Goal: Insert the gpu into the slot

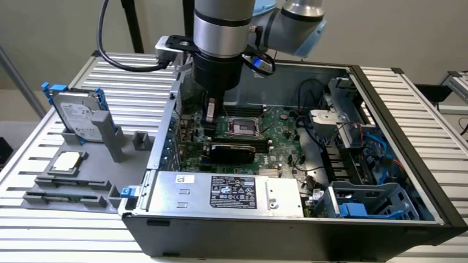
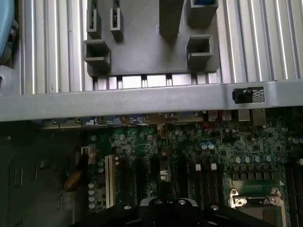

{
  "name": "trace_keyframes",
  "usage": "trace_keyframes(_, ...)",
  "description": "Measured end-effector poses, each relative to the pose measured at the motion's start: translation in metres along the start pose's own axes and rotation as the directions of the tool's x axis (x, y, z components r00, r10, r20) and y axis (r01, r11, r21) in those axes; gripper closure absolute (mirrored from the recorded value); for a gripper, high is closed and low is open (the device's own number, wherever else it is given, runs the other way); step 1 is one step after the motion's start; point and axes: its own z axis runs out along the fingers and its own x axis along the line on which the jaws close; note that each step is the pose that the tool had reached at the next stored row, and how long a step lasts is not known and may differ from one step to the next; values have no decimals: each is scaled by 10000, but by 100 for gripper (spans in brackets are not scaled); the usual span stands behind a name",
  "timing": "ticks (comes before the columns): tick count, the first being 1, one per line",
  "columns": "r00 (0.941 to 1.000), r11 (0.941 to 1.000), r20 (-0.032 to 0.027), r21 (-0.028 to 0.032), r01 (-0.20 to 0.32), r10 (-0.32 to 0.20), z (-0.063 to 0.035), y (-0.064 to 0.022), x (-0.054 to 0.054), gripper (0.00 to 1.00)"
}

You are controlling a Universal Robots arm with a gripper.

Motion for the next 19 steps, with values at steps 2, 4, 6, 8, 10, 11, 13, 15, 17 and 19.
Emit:
trace_keyframes(2,10000,10000,39,18,18,-18,-20,-54,3,89)
trace_keyframes(4,10000,10000,82,32,34,-34,-39,-109,6,89)
trace_keyframes(6,9999,10000,125,47,51,-52,-58,-165,9,89)
trace_keyframes(8,9998,10000,167,63,67,-68,-77,-221,13,89)
trace_keyframes(10,9998,9999,201,73,81,-83,-93,-282,16,89)
trace_keyframes(11,9997,9999,210,76,91,-93,-96,-310,17,89)
trace_keyframes(13,9997,9999,210,75,95,-97,-96,-316,18,89)
trace_keyframes(15,9997,9999,210,72,95,-97,-97,-316,18,89)
trace_keyframes(17,9997,9999,208,71,96,-97,-97,-316,18,89)
trace_keyframes(19,9997,9999,209,72,95,-97,-97,-316,18,89)
